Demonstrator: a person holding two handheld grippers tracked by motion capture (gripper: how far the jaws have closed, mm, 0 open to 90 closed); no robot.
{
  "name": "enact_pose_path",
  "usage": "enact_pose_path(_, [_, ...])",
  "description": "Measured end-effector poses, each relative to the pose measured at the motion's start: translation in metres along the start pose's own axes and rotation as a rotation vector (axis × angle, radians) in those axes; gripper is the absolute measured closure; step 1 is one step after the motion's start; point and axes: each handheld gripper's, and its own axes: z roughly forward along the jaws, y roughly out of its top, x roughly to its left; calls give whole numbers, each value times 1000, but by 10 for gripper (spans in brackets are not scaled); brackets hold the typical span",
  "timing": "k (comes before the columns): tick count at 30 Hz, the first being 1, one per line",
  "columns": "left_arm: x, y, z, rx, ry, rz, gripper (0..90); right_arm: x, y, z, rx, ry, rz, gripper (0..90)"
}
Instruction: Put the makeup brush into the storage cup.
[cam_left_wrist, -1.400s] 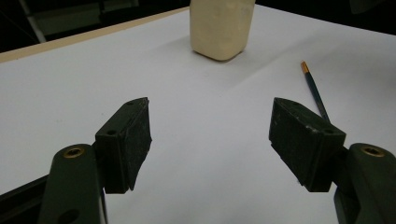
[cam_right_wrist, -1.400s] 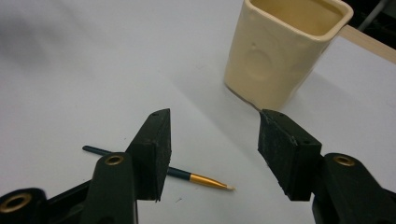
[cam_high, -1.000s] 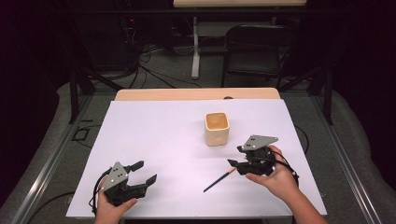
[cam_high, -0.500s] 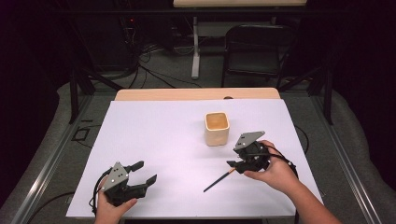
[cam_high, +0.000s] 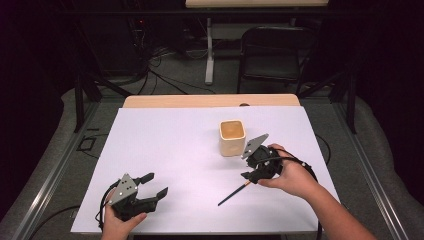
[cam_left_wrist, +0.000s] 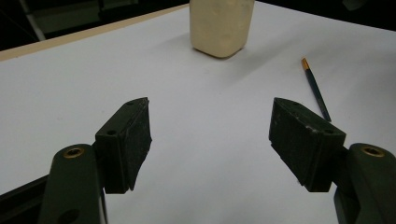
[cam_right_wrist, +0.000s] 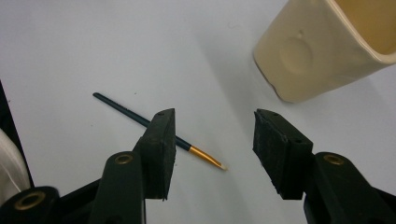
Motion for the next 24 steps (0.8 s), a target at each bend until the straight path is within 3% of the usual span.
enact_pose_path(6, [1, 0, 0, 8, -1, 7, 296, 1, 5, 5, 46, 23, -18, 496])
enact_pose_path(7, [0, 0, 0, 9, 0, 2, 296, 1, 6, 7, 77, 28, -37, 500])
enact_pose_path(10, [0, 0, 1, 10, 1, 4, 296, 1, 8, 10, 79, 35, -50, 508])
enact_pose_path(16, [0, 0, 0, 10, -1, 3, 296, 5, 12, 18, 140, 54, -102, 520])
enact_pose_path(18, [0, 0, 0, 11, 1, 4, 296, 4, 15, 21, 182, 49, -129, 558])
enact_pose_path(24, [0, 0, 0, 8, -1, 4, 299, 4, 19, 25, 199, 60, -164, 589])
